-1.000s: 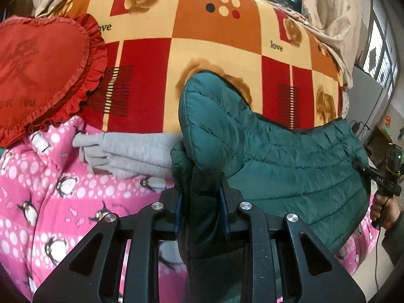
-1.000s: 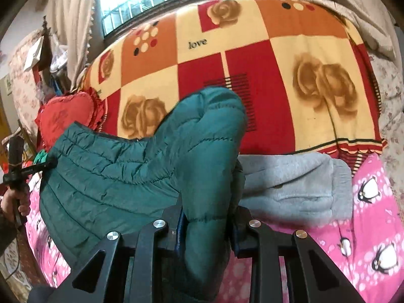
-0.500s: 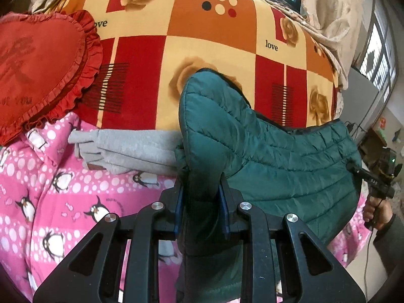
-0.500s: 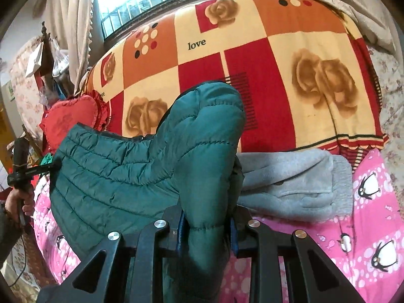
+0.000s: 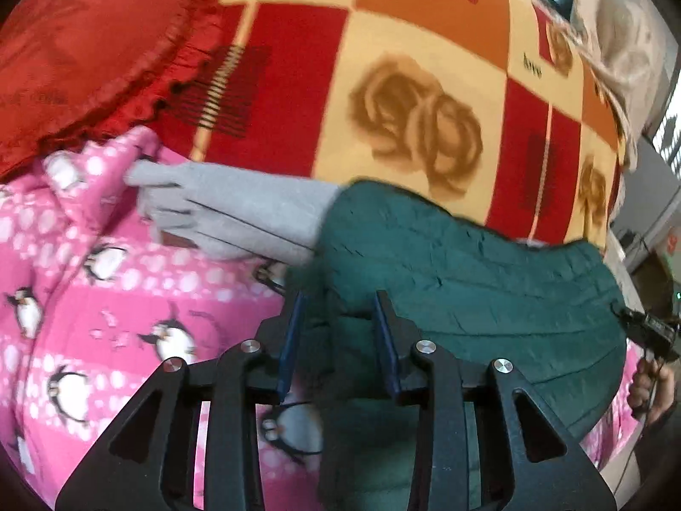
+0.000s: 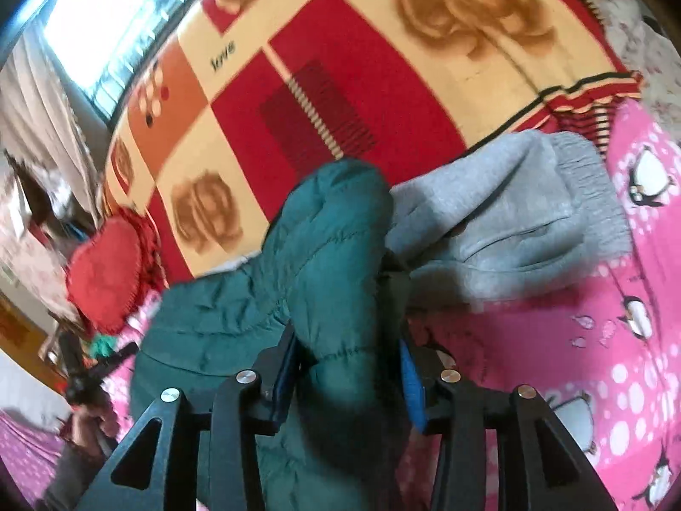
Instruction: Fold large clothes
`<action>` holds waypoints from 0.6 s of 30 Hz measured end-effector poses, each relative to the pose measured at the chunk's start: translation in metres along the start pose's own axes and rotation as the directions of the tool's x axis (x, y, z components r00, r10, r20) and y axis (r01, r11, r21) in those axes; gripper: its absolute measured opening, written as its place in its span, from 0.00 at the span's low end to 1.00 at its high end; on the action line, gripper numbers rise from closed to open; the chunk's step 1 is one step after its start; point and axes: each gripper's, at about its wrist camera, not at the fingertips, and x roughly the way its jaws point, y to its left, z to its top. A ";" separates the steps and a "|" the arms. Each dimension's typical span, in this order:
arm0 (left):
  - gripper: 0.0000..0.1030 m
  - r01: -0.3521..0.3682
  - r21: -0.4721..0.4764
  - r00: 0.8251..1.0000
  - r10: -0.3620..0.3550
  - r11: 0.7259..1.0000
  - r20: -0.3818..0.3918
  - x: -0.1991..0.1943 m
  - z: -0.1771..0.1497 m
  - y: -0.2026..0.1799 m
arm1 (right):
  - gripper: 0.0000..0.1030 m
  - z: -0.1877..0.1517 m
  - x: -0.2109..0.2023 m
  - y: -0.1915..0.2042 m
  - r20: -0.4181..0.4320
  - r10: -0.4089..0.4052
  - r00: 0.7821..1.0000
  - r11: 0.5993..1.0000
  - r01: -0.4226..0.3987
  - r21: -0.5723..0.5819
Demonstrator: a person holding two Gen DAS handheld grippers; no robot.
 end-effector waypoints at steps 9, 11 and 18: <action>0.30 -0.008 0.081 0.995 -0.001 0.997 0.101 -0.005 0.036 -0.065 | 0.46 -0.001 0.010 0.092 0.127 -0.284 0.951 0.935 0.303 -0.185; 0.30 -0.062 0.127 0.996 0.054 0.990 0.067 0.023 0.032 -0.087 | 0.46 -0.012 0.035 0.095 0.110 -0.333 0.936 0.921 0.348 -0.176; 0.32 -0.140 0.126 0.989 0.144 0.982 -0.027 0.088 -0.005 -0.080 | 0.50 -0.037 0.103 0.054 -0.042 -0.294 0.955 0.941 0.281 -0.190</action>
